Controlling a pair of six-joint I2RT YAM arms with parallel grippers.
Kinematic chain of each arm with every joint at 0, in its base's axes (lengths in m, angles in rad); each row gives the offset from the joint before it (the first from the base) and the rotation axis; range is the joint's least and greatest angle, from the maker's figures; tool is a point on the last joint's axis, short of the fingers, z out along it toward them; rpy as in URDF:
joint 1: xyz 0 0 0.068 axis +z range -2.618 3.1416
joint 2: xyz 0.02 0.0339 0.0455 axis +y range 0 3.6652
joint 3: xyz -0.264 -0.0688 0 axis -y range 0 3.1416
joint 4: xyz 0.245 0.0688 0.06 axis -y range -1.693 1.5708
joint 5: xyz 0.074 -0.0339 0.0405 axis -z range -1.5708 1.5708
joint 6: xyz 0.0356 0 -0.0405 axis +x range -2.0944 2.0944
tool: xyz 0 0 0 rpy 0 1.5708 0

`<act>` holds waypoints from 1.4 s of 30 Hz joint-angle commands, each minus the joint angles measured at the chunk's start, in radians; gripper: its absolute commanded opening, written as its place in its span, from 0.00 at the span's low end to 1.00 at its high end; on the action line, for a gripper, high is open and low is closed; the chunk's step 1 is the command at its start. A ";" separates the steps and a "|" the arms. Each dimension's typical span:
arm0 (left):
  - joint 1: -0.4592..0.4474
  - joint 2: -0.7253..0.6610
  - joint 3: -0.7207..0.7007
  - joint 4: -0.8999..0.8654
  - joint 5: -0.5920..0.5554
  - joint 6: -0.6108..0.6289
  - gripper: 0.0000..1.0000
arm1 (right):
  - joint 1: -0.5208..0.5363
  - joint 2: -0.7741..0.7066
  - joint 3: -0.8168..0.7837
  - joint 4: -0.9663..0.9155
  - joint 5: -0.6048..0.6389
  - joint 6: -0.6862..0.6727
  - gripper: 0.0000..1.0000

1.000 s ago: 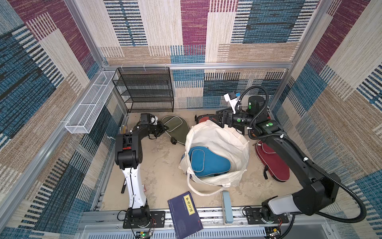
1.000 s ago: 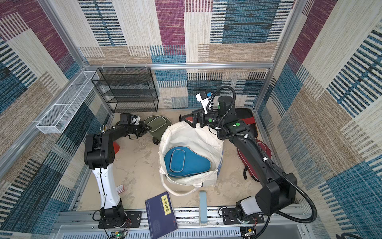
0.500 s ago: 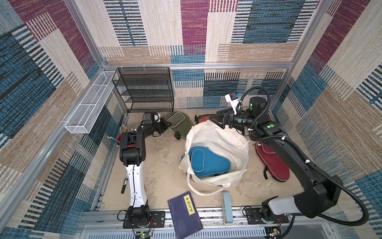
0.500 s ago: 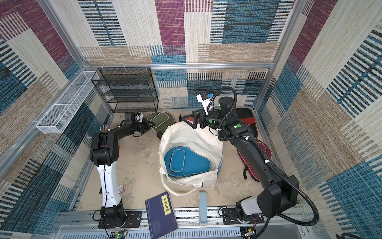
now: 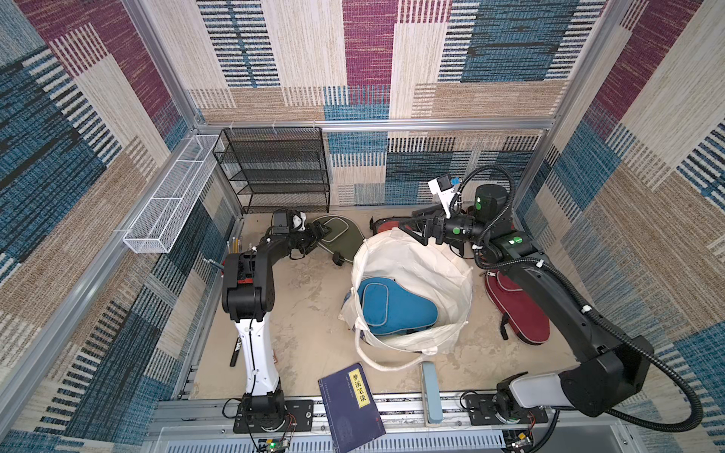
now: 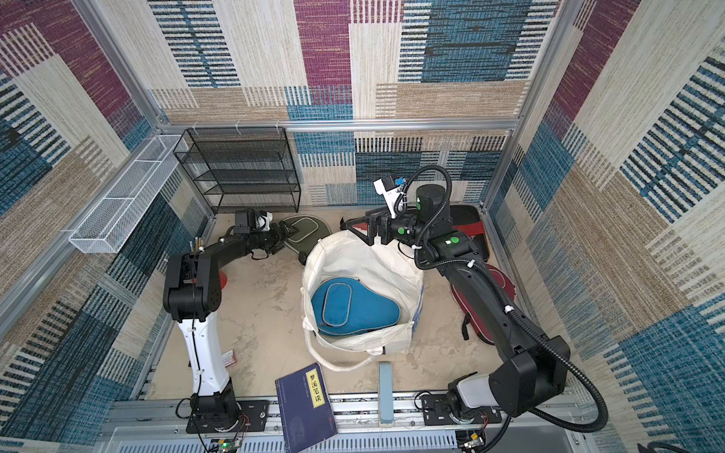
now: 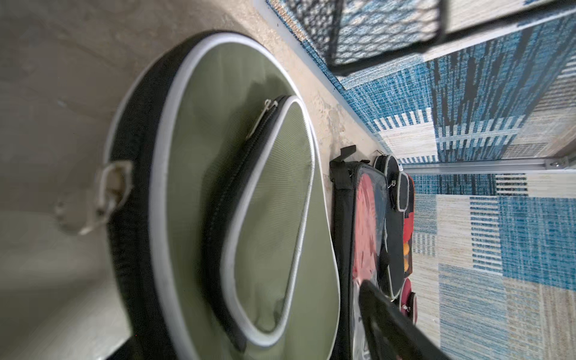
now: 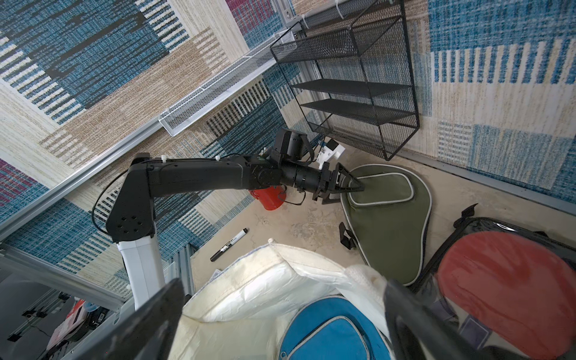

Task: Remove the ping pong set from the canvas bag
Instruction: Place the ping pong set at the center of the board, then adjust the canvas bag at the center of the board.

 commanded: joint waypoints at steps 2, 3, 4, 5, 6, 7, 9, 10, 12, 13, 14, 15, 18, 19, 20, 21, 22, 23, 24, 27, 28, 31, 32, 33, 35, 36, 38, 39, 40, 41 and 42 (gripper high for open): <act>0.001 -0.064 0.028 -0.186 -0.119 0.145 0.95 | 0.000 -0.019 -0.008 0.025 -0.007 -0.006 0.99; 0.001 -0.069 0.044 -0.223 -0.137 0.166 0.96 | 0.000 -0.022 -0.009 0.025 -0.006 -0.005 0.99; 0.001 -0.070 0.061 -0.262 -0.150 0.190 0.96 | 0.000 -0.027 -0.011 0.026 -0.005 -0.007 0.99; 0.001 -0.070 0.078 -0.291 -0.155 0.206 0.96 | 0.001 -0.030 -0.012 0.027 -0.005 -0.008 0.99; 0.001 -0.071 0.088 -0.314 -0.163 0.219 0.97 | 0.000 -0.033 -0.013 0.025 -0.006 -0.009 0.99; 0.002 -0.079 0.094 -0.330 -0.169 0.229 0.97 | 0.000 -0.035 -0.014 0.025 -0.003 -0.012 0.99; 0.000 -0.103 0.089 -0.350 -0.183 0.243 0.97 | 0.000 -0.041 -0.015 0.023 -0.002 -0.016 0.99; 0.000 -0.127 0.077 -0.353 -0.194 0.247 0.97 | 0.000 -0.041 -0.016 0.022 0.000 -0.018 0.99; -0.001 -0.182 0.050 -0.352 -0.210 0.256 0.97 | 0.000 -0.041 -0.014 0.017 0.003 -0.026 0.99; -0.003 -0.218 0.035 -0.352 -0.218 0.265 0.97 | 0.000 -0.039 -0.014 0.011 0.004 -0.031 0.99; -0.007 -0.253 0.025 -0.357 -0.228 0.276 0.97 | 0.001 -0.037 -0.012 0.005 0.006 -0.038 0.99; -0.010 -0.292 0.021 -0.369 -0.234 0.293 0.97 | -0.001 -0.037 -0.012 0.000 0.009 -0.043 0.99; -0.035 -0.394 0.042 -0.430 -0.235 0.364 0.97 | 0.001 -0.036 -0.012 -0.030 0.027 -0.072 0.99; -0.047 -0.428 0.051 -0.451 -0.232 0.390 0.97 | 0.003 -0.036 -0.013 -0.044 0.038 -0.084 0.99; -0.060 -0.461 0.060 -0.471 -0.231 0.416 0.97 | 0.008 -0.035 -0.010 -0.061 0.052 -0.098 0.99; -0.076 -0.497 0.070 -0.494 -0.216 0.447 0.98 | 0.014 -0.036 -0.009 -0.079 0.072 -0.113 0.99; -0.091 -0.526 0.080 -0.514 -0.177 0.474 0.98 | 0.024 -0.037 -0.009 -0.096 0.093 -0.129 0.99; -0.108 -0.553 0.095 -0.544 -0.122 0.503 0.99 | 0.036 -0.035 -0.009 -0.114 0.114 -0.145 0.99; -0.137 -0.578 0.116 -0.591 -0.099 0.533 0.99 | 0.051 -0.038 -0.009 -0.131 0.136 -0.159 0.99; -0.219 -0.633 0.139 -0.690 -0.100 0.583 0.99 | 0.097 -0.048 -0.026 -0.157 0.169 -0.198 0.99; -0.239 -0.640 0.138 -0.711 -0.101 0.587 0.99 | 0.114 -0.050 -0.029 -0.169 0.181 -0.212 0.99; -0.303 -0.630 0.136 -0.770 -0.129 0.601 0.99 | 0.153 -0.061 -0.051 -0.194 0.200 -0.244 0.99; -0.321 -0.621 0.134 -0.784 -0.146 0.605 0.99 | 0.162 -0.067 -0.059 -0.205 0.202 -0.252 0.99; -0.338 -0.612 0.125 -0.789 -0.157 0.603 0.99 | 0.170 -0.074 -0.067 -0.219 0.213 -0.258 0.99; -0.365 -0.597 0.112 -0.788 -0.160 0.598 0.98 | 0.179 -0.084 -0.083 -0.245 0.248 -0.263 0.99; -0.378 -0.587 0.109 -0.789 -0.151 0.599 0.97 | 0.181 -0.092 -0.093 -0.262 0.269 -0.267 0.99; -0.396 -0.565 0.116 -0.788 -0.140 0.598 0.92 | 0.186 -0.103 -0.113 -0.287 0.309 -0.269 0.99; -0.403 -0.553 0.125 -0.787 -0.124 0.596 0.87 | 0.188 -0.108 -0.124 -0.299 0.323 -0.271 0.99; -0.409 -0.542 0.135 -0.787 -0.115 0.596 0.82 | 0.191 -0.109 -0.132 -0.308 0.339 -0.271 0.99; -0.415 -0.532 0.142 -0.788 -0.107 0.594 0.78 | 0.195 -0.112 -0.142 -0.314 0.352 -0.270 0.99; -0.423 -0.524 0.150 -0.788 -0.096 0.594 0.74 | 0.199 -0.109 -0.150 -0.319 0.361 -0.269 0.99</act>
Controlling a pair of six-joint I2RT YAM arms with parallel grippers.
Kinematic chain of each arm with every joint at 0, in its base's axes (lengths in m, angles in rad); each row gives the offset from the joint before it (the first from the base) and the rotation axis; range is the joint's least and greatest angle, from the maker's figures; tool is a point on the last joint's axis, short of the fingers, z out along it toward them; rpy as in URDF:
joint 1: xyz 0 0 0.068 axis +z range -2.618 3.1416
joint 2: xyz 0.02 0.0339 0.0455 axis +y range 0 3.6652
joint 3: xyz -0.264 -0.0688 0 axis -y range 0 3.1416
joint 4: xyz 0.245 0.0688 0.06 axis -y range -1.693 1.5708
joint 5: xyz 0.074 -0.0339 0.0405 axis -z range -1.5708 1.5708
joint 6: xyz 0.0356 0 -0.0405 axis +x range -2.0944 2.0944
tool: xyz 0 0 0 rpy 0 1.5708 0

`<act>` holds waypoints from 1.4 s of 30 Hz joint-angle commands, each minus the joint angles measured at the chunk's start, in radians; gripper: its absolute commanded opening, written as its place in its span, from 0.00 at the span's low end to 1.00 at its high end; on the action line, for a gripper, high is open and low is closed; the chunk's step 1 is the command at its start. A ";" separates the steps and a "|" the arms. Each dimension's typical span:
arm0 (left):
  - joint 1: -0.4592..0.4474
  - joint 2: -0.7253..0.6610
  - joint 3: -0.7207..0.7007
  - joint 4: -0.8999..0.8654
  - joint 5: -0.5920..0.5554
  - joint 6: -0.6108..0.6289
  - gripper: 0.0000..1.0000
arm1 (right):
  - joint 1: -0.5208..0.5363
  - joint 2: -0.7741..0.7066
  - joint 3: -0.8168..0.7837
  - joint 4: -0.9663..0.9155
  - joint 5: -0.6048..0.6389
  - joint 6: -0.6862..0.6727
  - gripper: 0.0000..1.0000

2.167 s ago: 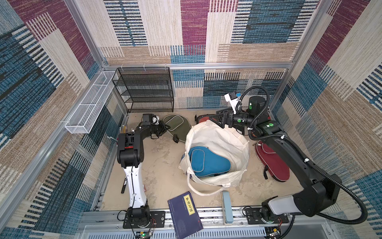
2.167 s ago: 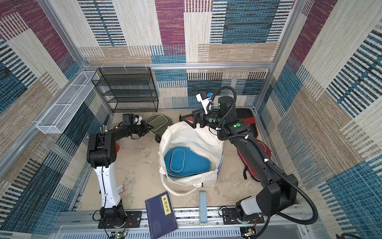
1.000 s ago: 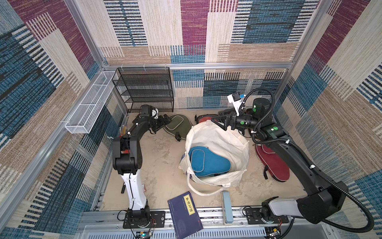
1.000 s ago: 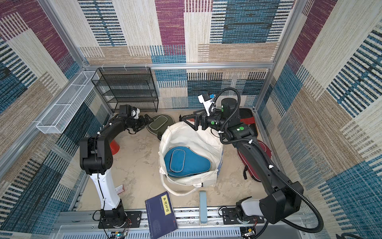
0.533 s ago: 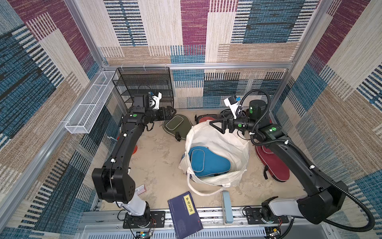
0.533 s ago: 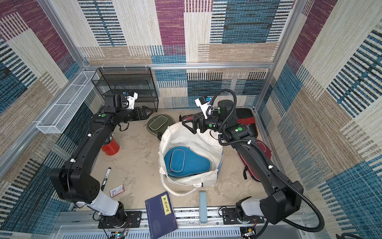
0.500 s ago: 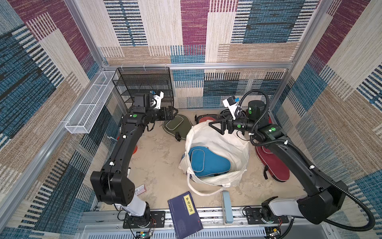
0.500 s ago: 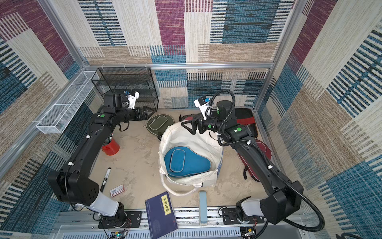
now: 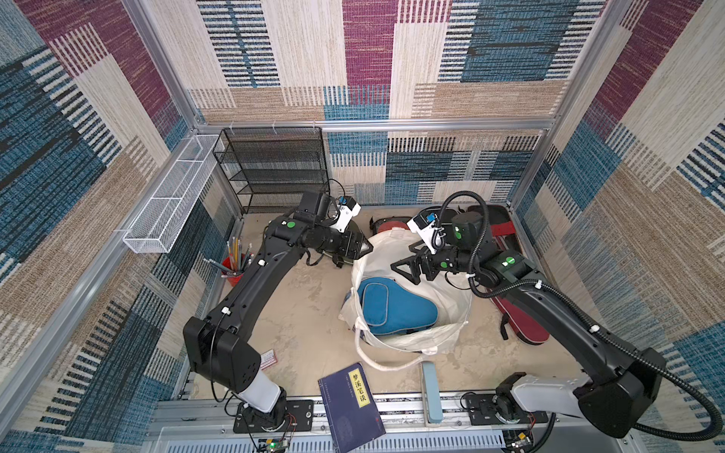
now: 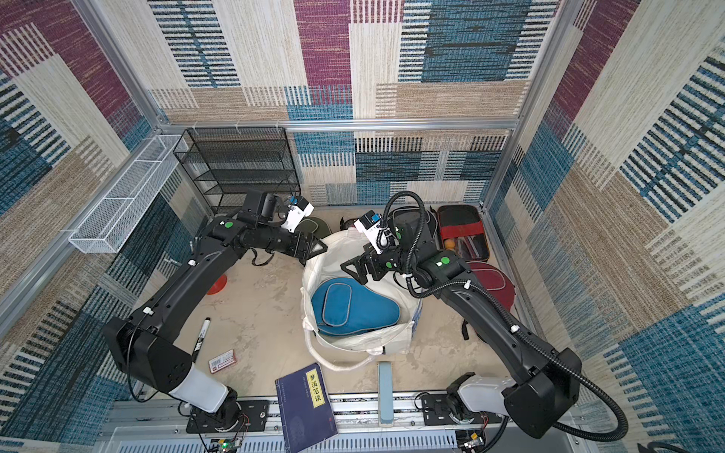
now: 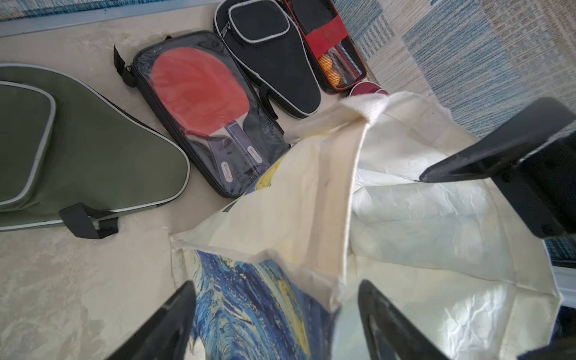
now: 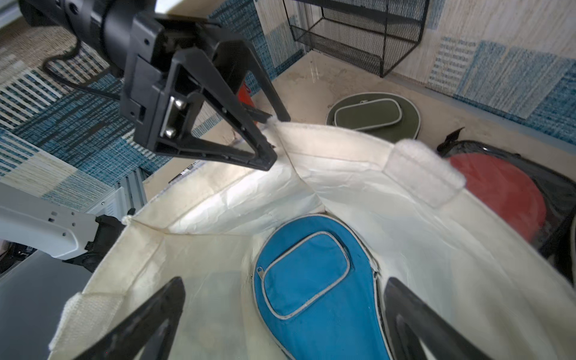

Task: Remove the ping pong set from the canvas bag
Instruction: Adjust the canvas bag at the center of the board.

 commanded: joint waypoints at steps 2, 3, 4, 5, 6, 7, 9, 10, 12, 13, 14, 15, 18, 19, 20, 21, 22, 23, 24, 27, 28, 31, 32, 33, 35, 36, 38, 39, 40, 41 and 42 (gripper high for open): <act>-0.023 0.037 0.031 -0.011 0.039 0.038 0.63 | 0.022 0.001 -0.031 -0.043 0.089 -0.012 0.99; -0.027 0.044 0.033 -0.012 0.043 0.038 0.59 | 0.028 0.006 -0.038 -0.042 0.097 -0.010 0.99; -0.030 0.051 0.035 -0.012 0.045 0.038 0.54 | 0.034 0.013 -0.042 -0.043 0.103 -0.011 0.99; -0.033 0.056 0.035 -0.011 0.047 0.038 0.46 | 0.040 0.021 -0.044 -0.045 0.111 -0.011 0.99; -0.034 0.059 0.037 -0.012 0.052 0.039 0.34 | 0.047 0.027 -0.049 -0.046 0.119 -0.012 0.99; -0.036 0.058 0.040 -0.011 0.050 0.038 0.09 | 0.054 0.036 -0.052 -0.048 0.123 -0.014 0.99; -0.037 0.045 0.045 -0.010 0.047 0.041 0.00 | 0.067 0.053 -0.052 -0.051 0.133 -0.018 0.99; -0.037 0.033 0.049 -0.005 0.047 0.047 0.00 | 0.075 0.061 -0.054 -0.052 0.136 -0.020 0.99; -0.038 -0.016 0.025 0.045 0.041 0.051 0.00 | 0.093 0.077 -0.058 -0.053 0.158 -0.024 0.99; -0.039 -0.057 -0.011 0.101 0.040 0.043 0.00 | 0.102 0.085 -0.064 -0.054 0.177 -0.027 0.99; -0.039 -0.094 -0.052 0.163 0.039 0.033 0.00 | 0.108 0.093 -0.073 -0.054 0.194 -0.028 0.99; -0.039 -0.137 -0.092 0.223 0.040 0.023 0.00 | 0.115 0.101 -0.081 -0.055 0.219 -0.028 0.99; -0.039 -0.250 -0.199 0.357 0.053 -0.006 0.00 | 0.127 0.105 -0.124 -0.044 0.276 -0.025 0.99; -0.038 -0.278 -0.229 0.387 0.057 -0.018 0.00 | 0.127 0.102 -0.142 -0.034 0.295 -0.021 0.99; -0.040 -0.296 -0.249 0.397 0.060 -0.023 0.00 | 0.127 0.097 -0.157 -0.022 0.312 -0.017 0.99; -0.040 -0.305 -0.262 0.399 0.066 -0.026 0.00 | 0.127 0.094 -0.170 -0.009 0.333 -0.012 0.99; -0.040 -0.309 -0.274 0.393 0.066 -0.029 0.00 | 0.127 0.092 -0.179 0.002 0.351 -0.007 0.99; -0.040 -0.307 -0.284 0.393 0.103 -0.034 0.00 | 0.127 0.095 -0.184 0.011 0.360 -0.004 0.99; -0.039 -0.304 -0.297 0.396 0.118 -0.041 0.00 | 0.127 0.100 -0.186 0.021 0.370 0.000 0.99; -0.040 -0.297 -0.336 0.430 0.168 -0.072 0.00 | 0.127 0.131 -0.196 0.053 0.383 -0.001 0.99; -0.040 -0.297 -0.350 0.448 0.183 -0.082 0.00 | 0.125 0.141 -0.204 0.069 0.380 -0.009 0.99; -0.039 -0.294 -0.381 0.497 0.226 -0.108 0.00 | 0.120 0.184 -0.209 0.120 0.339 -0.035 0.99; -0.039 -0.291 -0.386 0.503 0.239 -0.113 0.00 | 0.117 0.201 -0.207 0.134 0.320 -0.044 0.99; -0.040 -0.288 -0.390 0.510 0.256 -0.119 0.00 | 0.115 0.220 -0.204 0.146 0.308 -0.052 0.99; -0.040 -0.281 -0.394 0.511 0.272 -0.121 0.00 | 0.110 0.258 -0.187 0.149 0.300 -0.065 0.99; -0.040 -0.278 -0.398 0.514 0.283 -0.121 0.00 | 0.104 0.272 -0.181 0.156 0.298 -0.072 0.99; -0.039 -0.277 -0.407 0.520 0.297 -0.123 0.00 | 0.086 0.292 -0.175 0.165 0.280 -0.085 0.99; -0.040 -0.274 -0.412 0.526 0.306 -0.124 0.00 | 0.076 0.303 -0.174 0.165 0.275 -0.092 0.99; -0.039 -0.272 -0.415 0.528 0.313 -0.123 0.00 | 0.064 0.311 -0.175 0.167 0.261 -0.100 0.99; -0.039 -0.268 -0.418 0.534 0.321 -0.123 0.00 | 0.049 0.318 -0.179 0.169 0.241 -0.108 0.99; -0.038 -0.264 -0.422 0.541 0.330 -0.122 0.00 | 0.032 0.330 -0.182 0.170 0.213 -0.116 0.99</act>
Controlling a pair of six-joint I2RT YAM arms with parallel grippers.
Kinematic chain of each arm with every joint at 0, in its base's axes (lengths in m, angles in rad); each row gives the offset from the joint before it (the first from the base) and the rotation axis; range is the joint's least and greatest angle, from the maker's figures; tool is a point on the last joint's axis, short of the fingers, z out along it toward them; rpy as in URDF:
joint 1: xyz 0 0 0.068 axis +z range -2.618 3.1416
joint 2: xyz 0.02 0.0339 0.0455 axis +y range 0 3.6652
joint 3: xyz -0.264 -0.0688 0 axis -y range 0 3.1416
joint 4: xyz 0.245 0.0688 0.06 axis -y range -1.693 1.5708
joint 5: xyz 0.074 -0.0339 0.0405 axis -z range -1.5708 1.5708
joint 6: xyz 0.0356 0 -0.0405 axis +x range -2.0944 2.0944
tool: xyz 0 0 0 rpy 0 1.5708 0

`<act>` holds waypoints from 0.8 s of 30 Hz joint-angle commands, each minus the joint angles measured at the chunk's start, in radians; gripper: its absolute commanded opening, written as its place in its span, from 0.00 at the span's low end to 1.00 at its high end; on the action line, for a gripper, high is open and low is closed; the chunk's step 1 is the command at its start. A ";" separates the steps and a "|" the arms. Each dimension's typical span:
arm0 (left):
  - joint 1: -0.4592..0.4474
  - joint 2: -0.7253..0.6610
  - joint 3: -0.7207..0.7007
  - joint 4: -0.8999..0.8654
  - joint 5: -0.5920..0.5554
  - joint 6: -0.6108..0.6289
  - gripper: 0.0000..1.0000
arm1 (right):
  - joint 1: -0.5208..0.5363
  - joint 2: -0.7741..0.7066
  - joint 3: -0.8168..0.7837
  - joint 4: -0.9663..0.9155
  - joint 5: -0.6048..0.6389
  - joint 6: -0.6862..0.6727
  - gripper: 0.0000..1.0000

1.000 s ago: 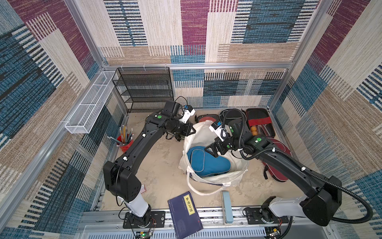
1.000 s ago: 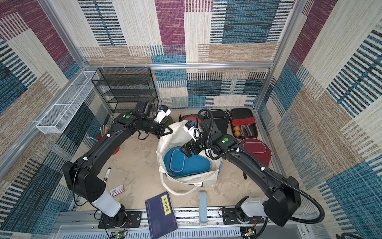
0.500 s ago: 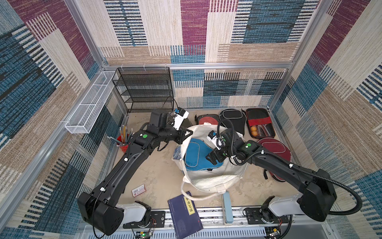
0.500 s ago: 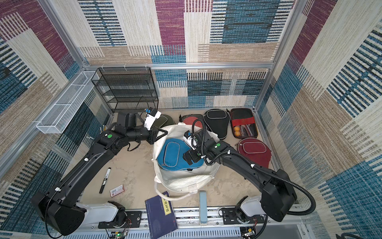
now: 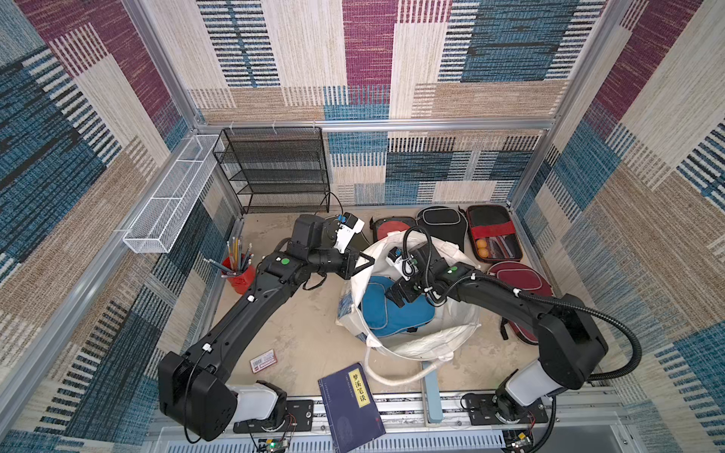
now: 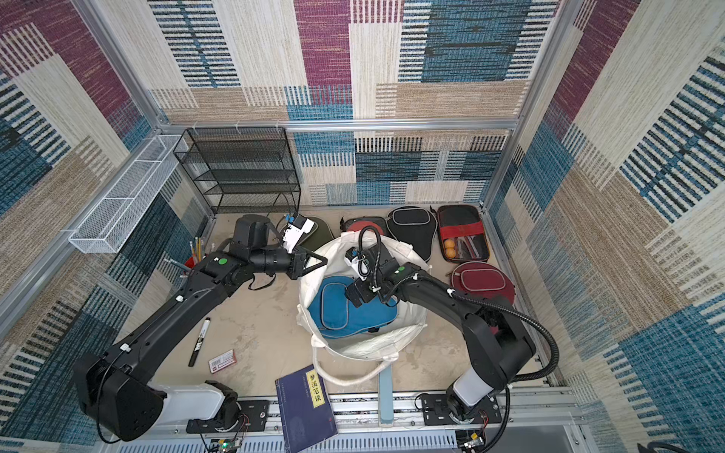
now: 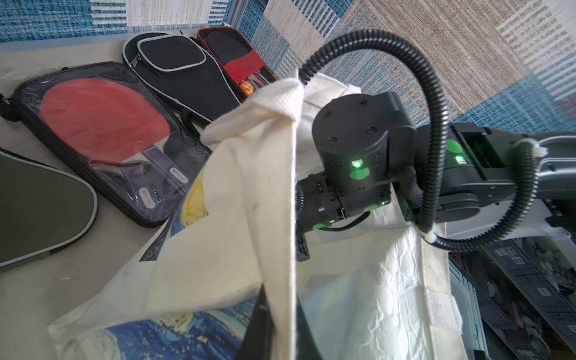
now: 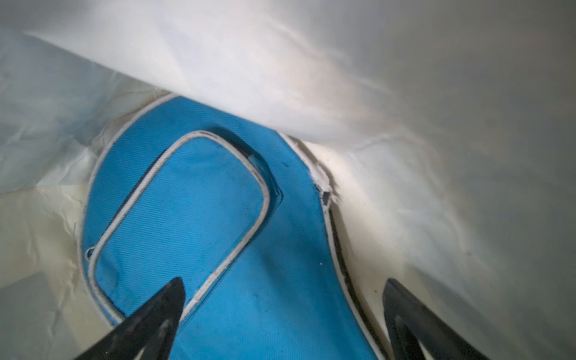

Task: Remove the ping pong set from the canvas bag
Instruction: Adjust the canvas bag at the center of the board, then pick up the ping pong set from the canvas bag.

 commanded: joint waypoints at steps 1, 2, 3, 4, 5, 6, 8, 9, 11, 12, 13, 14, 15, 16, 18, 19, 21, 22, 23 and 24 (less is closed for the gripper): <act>0.001 0.008 -0.008 0.125 0.110 -0.013 0.00 | -0.042 0.035 -0.001 0.027 -0.097 -0.040 0.99; 0.000 0.013 -0.011 0.134 0.121 -0.011 0.00 | -0.056 0.052 -0.002 0.023 -0.136 -0.049 0.99; 0.001 0.022 -0.015 0.145 0.133 -0.010 0.00 | -0.070 0.075 -0.003 0.018 -0.175 -0.056 0.99; -0.001 0.030 -0.018 0.156 0.141 -0.007 0.00 | -0.078 0.099 0.000 0.008 -0.215 -0.065 0.99; 0.001 0.037 -0.021 0.163 0.149 -0.003 0.00 | -0.084 0.124 0.005 -0.008 -0.248 -0.076 0.99; 0.001 0.045 -0.022 0.167 0.150 0.006 0.00 | -0.086 0.156 0.010 -0.024 -0.263 -0.082 0.99; 0.002 0.061 -0.021 0.174 0.146 0.024 0.00 | -0.087 0.206 0.016 -0.041 -0.289 -0.092 0.99; 0.001 0.070 -0.019 0.181 0.149 0.033 0.00 | -0.087 0.234 0.017 -0.045 -0.290 -0.094 0.99; 0.003 0.087 -0.015 0.196 0.151 0.043 0.00 | -0.087 0.274 0.022 -0.052 -0.298 -0.096 0.99; 0.004 0.100 -0.007 0.198 0.157 0.047 0.00 | -0.087 0.293 0.027 -0.057 -0.304 -0.098 1.00; 0.005 0.108 0.000 0.199 0.162 0.051 0.00 | -0.087 0.306 0.030 -0.064 -0.308 -0.102 0.97; 0.004 0.117 0.005 0.204 0.164 0.053 0.00 | -0.087 0.316 0.032 -0.072 -0.313 -0.107 0.93; 0.006 0.126 0.010 0.208 0.167 0.054 0.00 | -0.087 0.325 0.032 -0.084 -0.316 -0.113 0.85; 0.008 0.134 0.014 0.210 0.169 0.055 0.00 | -0.087 0.329 0.032 -0.096 -0.312 -0.119 0.76; 0.013 0.142 0.014 0.220 0.169 0.054 0.00 | -0.087 0.322 0.027 -0.112 -0.306 -0.125 0.60; 0.016 0.146 0.016 0.223 0.169 0.054 0.00 | -0.087 0.312 0.023 -0.114 -0.304 -0.127 0.52; 0.025 0.149 0.014 0.231 0.168 0.048 0.00 | -0.087 0.282 0.015 -0.121 -0.299 -0.130 0.37; 0.029 0.148 0.011 0.237 0.166 0.045 0.00 | -0.086 0.267 0.014 -0.125 -0.296 -0.130 0.29; 0.034 0.146 0.007 0.241 0.164 0.041 0.00 | -0.087 0.252 0.014 -0.130 -0.290 -0.129 0.22; 0.039 0.143 0.004 0.247 0.160 0.036 0.00 | -0.087 0.235 0.017 -0.134 -0.285 -0.128 0.15</act>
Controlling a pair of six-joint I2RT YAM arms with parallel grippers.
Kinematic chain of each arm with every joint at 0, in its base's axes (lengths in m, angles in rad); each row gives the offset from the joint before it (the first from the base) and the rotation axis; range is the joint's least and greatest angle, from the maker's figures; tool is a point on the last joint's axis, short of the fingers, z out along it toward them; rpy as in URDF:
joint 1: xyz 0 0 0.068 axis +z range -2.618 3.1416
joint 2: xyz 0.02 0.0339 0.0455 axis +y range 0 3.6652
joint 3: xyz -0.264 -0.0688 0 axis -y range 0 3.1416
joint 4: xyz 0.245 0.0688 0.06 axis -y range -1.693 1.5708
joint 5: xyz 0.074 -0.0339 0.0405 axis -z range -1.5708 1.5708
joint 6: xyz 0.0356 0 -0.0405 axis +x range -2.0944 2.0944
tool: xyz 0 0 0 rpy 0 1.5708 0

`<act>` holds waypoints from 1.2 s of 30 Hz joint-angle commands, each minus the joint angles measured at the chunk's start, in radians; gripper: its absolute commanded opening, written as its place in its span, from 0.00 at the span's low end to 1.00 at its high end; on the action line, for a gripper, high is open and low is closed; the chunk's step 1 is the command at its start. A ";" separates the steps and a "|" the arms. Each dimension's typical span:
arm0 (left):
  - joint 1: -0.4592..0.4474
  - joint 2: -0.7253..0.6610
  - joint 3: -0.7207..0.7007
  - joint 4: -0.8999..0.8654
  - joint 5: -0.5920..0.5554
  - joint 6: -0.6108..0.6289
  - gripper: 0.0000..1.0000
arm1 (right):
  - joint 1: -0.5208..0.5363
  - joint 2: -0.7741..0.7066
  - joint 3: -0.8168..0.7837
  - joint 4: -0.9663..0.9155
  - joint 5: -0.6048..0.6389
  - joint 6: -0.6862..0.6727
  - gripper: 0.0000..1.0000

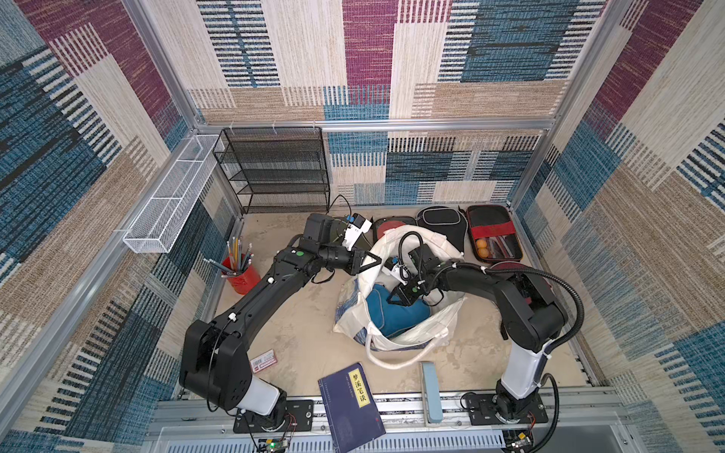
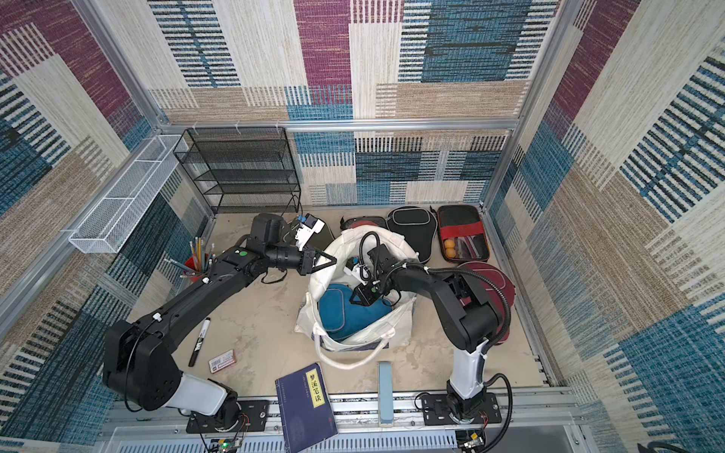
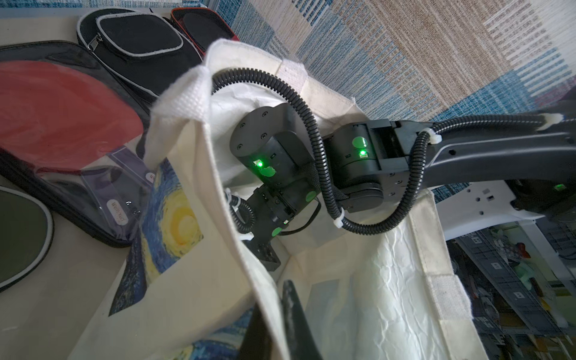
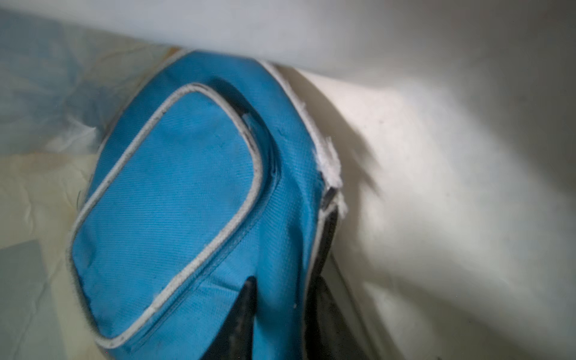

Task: Remove the ping pong set from the canvas bag
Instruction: Pick up the ping pong set from the canvas bag.

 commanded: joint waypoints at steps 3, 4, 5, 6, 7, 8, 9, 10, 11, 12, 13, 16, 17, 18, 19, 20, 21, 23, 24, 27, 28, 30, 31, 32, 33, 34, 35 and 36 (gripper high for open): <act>0.018 -0.023 -0.005 0.124 0.033 0.003 0.00 | 0.004 -0.063 0.002 -0.155 0.080 -0.016 0.00; 0.020 -0.031 -0.009 0.118 0.028 0.004 0.00 | 0.004 -0.076 0.007 -0.159 0.083 -0.015 0.00; 0.022 -0.039 -0.012 0.111 0.021 0.005 0.00 | 0.004 -0.089 0.012 -0.163 0.088 -0.014 0.00; 0.024 -0.049 -0.017 0.102 0.012 0.007 0.00 | 0.004 -0.105 0.018 -0.164 0.091 -0.014 0.00; 0.025 -0.059 -0.021 0.095 0.003 0.010 0.00 | 0.004 -0.120 0.024 -0.164 0.094 -0.015 0.00; 0.025 -0.069 -0.026 0.085 -0.009 0.013 0.00 | 0.004 -0.134 0.028 -0.163 0.098 -0.013 0.00; 0.026 -0.079 -0.029 0.067 -0.022 0.017 0.00 | 0.004 -0.153 0.032 -0.157 0.103 -0.012 0.00; 0.026 -0.086 -0.029 0.050 -0.035 0.021 0.00 | 0.004 -0.170 0.034 -0.150 0.106 -0.010 0.00; 0.027 -0.091 -0.031 0.033 -0.047 0.022 0.00 | 0.004 -0.188 0.035 -0.142 0.109 -0.010 0.00; 0.026 -0.097 -0.035 0.019 -0.057 0.021 0.00 | 0.004 -0.208 0.036 -0.132 0.116 -0.009 0.00; 0.026 -0.102 -0.040 0.016 -0.059 0.021 0.00 | 0.004 -0.224 0.036 -0.122 0.125 -0.006 0.00; 0.026 -0.117 -0.064 0.023 -0.065 0.010 0.00 | 0.004 -0.269 0.039 -0.111 0.131 -0.008 0.00; 0.026 -0.118 -0.068 0.022 -0.064 0.007 0.00 | 0.004 -0.281 0.039 -0.110 0.132 -0.009 0.00; 0.026 -0.118 -0.071 0.022 -0.064 0.005 0.00 | 0.004 -0.297 0.039 -0.111 0.137 -0.010 0.00; 0.027 -0.119 -0.075 0.022 -0.063 0.003 0.00 | 0.005 -0.311 0.039 -0.110 0.143 -0.011 0.00; 0.026 -0.118 -0.077 0.024 -0.062 0.002 0.00 | 0.004 -0.325 0.039 -0.113 0.149 -0.014 0.00; 0.026 -0.118 -0.079 0.025 -0.060 0.001 0.00 | 0.004 -0.340 0.040 -0.116 0.158 -0.014 0.00; 0.027 -0.116 -0.080 0.022 -0.057 0.003 0.00 | 0.004 -0.366 0.043 -0.125 0.166 -0.020 0.00; 0.025 -0.115 -0.081 0.022 -0.057 0.003 0.00 | 0.004 -0.378 0.044 -0.127 0.179 -0.021 0.00; 0.026 -0.109 -0.077 0.012 -0.058 0.007 0.00 | 0.005 -0.409 0.057 -0.139 0.206 -0.022 0.00; 0.026 -0.105 -0.074 0.007 -0.058 0.008 0.00 | 0.004 -0.417 0.062 -0.142 0.216 -0.022 0.00; 0.026 -0.097 -0.063 -0.006 -0.057 0.010 0.00 | 0.004 -0.439 0.079 -0.152 0.243 -0.021 0.00; 0.022 -0.092 -0.057 -0.017 -0.059 0.012 0.00 | 0.005 -0.449 0.089 -0.153 0.257 -0.020 0.00; 0.026 -0.090 -0.052 -0.024 -0.061 0.015 0.00 | 0.004 -0.462 0.095 -0.155 0.268 -0.020 0.00; 0.025 -0.088 -0.047 -0.034 -0.066 0.020 0.00 | 0.004 -0.477 0.107 -0.158 0.283 -0.020 0.00; 0.025 -0.087 -0.043 -0.044 -0.072 0.024 0.00 | 0.005 -0.490 0.118 -0.160 0.291 -0.020 0.00; 0.026 -0.087 -0.037 -0.057 -0.081 0.032 0.00 | 0.004 -0.503 0.130 -0.164 0.300 -0.021 0.00; 0.026 -0.087 -0.031 -0.069 -0.087 0.040 0.00 | 0.005 -0.514 0.142 -0.167 0.307 -0.020 0.00</act>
